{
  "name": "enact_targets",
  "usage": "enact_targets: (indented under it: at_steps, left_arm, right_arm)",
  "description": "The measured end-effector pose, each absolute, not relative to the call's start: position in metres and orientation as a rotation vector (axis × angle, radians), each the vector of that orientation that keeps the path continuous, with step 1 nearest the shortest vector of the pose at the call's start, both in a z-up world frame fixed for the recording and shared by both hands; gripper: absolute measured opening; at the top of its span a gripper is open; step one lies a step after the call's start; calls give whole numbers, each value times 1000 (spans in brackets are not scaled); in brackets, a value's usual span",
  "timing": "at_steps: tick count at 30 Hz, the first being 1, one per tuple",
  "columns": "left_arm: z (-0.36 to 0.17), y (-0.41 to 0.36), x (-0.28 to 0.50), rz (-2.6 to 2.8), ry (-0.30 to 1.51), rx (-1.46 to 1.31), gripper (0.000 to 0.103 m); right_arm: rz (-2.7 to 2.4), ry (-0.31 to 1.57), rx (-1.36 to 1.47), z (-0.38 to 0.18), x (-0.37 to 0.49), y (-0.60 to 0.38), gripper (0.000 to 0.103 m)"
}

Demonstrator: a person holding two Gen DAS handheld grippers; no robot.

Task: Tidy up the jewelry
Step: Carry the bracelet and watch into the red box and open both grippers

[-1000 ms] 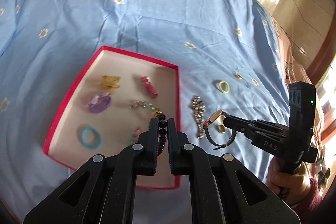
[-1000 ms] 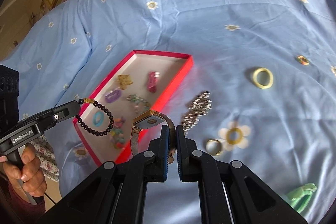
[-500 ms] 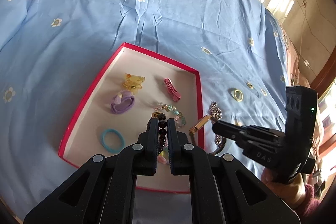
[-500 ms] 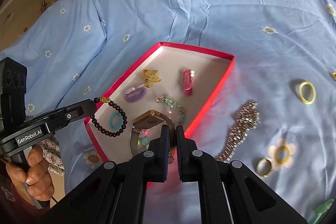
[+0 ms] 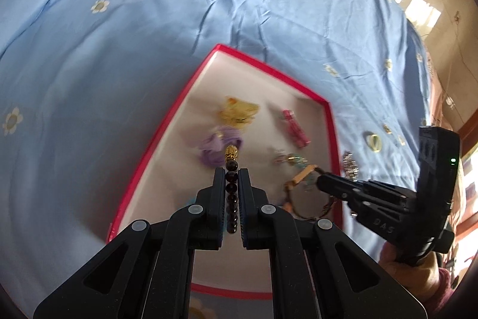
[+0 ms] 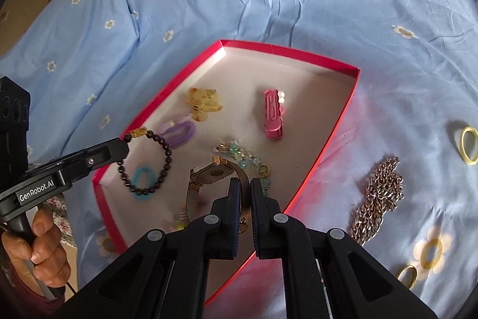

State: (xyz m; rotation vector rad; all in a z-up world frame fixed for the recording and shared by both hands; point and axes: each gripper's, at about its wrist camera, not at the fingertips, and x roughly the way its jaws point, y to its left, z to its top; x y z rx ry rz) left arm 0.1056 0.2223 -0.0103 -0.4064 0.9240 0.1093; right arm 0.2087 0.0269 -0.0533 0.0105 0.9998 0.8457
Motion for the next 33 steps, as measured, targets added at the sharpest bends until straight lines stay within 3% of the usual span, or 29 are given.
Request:
enact_targets:
  at_steps: [13, 23, 28, 33]
  left_arm:
    - [-36, 236, 110, 172, 981, -412, 7]
    - [-33, 230, 109, 184, 978, -392, 10]
    - [-30, 226, 107, 190, 976, -377, 16]
    - [-28, 224, 103, 193, 976, -383, 16]
  right_arm:
    - [827, 996, -50, -58, 214, 39, 6]
    - [840, 1005, -47, -57, 214, 40, 12]
    - [854, 997, -28, -53, 211, 37, 21]
    - [861, 984, -25, -47, 207, 36, 22]
